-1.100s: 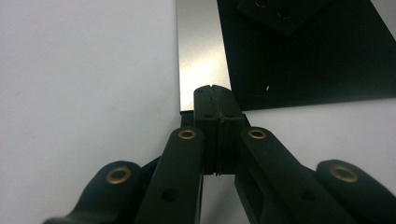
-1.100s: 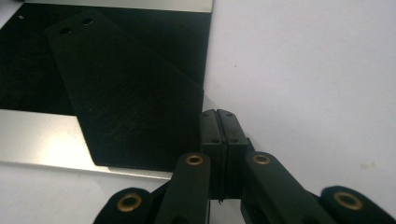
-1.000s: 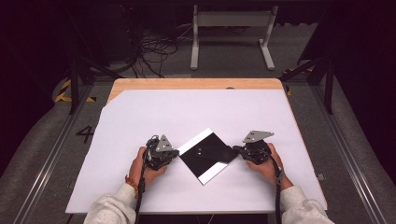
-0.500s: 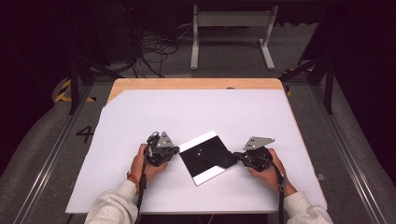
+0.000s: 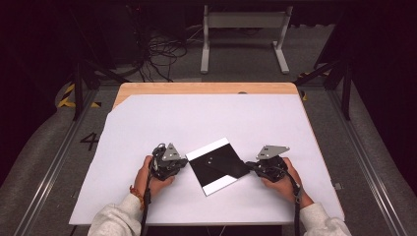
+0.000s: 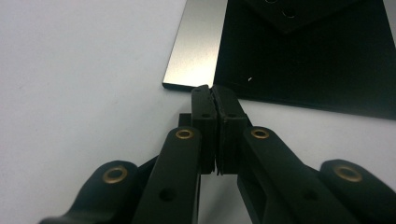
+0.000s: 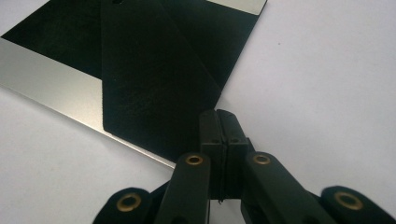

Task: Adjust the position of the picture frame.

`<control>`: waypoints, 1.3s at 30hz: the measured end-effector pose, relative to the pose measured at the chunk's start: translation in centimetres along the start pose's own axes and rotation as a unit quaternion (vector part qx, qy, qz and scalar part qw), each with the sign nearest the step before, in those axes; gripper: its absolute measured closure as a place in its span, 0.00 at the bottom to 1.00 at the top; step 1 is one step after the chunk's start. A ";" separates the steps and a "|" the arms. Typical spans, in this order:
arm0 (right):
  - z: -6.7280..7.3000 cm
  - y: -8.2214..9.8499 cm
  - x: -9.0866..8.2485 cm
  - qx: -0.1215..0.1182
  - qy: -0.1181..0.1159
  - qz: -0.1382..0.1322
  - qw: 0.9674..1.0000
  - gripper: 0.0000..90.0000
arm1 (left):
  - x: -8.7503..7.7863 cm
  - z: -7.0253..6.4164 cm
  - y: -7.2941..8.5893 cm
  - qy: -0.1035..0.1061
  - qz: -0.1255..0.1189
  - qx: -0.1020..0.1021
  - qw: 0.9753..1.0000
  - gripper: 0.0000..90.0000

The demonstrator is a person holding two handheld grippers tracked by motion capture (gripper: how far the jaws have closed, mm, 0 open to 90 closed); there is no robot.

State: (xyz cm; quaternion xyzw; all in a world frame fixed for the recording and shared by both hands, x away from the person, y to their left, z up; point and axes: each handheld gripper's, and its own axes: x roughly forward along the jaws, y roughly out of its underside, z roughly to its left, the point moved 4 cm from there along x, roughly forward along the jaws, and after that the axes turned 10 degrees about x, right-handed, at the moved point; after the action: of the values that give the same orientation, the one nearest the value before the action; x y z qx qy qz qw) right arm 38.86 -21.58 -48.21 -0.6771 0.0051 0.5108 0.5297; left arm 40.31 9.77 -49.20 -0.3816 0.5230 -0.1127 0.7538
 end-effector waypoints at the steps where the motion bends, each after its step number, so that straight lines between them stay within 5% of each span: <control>1: 0.0 0.0 0.0 0.001 0.000 0.000 1.000 1.00 | 0.1 0.1 -0.1 0.001 -0.002 0.000 1.000 0.99; 21: 0.1 0.0 -0.1 0.006 -0.007 0.007 1.000 1.00 | 0.9 0.5 -0.7 0.005 -0.006 -0.001 1.000 0.99; 39: 2.3 1.4 -1.3 -0.004 -0.028 0.015 0.999 1.00 | 1.7 1.4 -1.3 0.009 -0.016 0.003 1.000 1.00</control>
State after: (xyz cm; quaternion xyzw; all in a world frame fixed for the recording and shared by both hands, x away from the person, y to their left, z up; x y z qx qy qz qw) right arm 35.89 -21.27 -48.12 -0.6648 -0.0020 0.5374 0.5189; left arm 42.59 8.55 -49.27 -0.3864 0.5230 -0.1297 0.7485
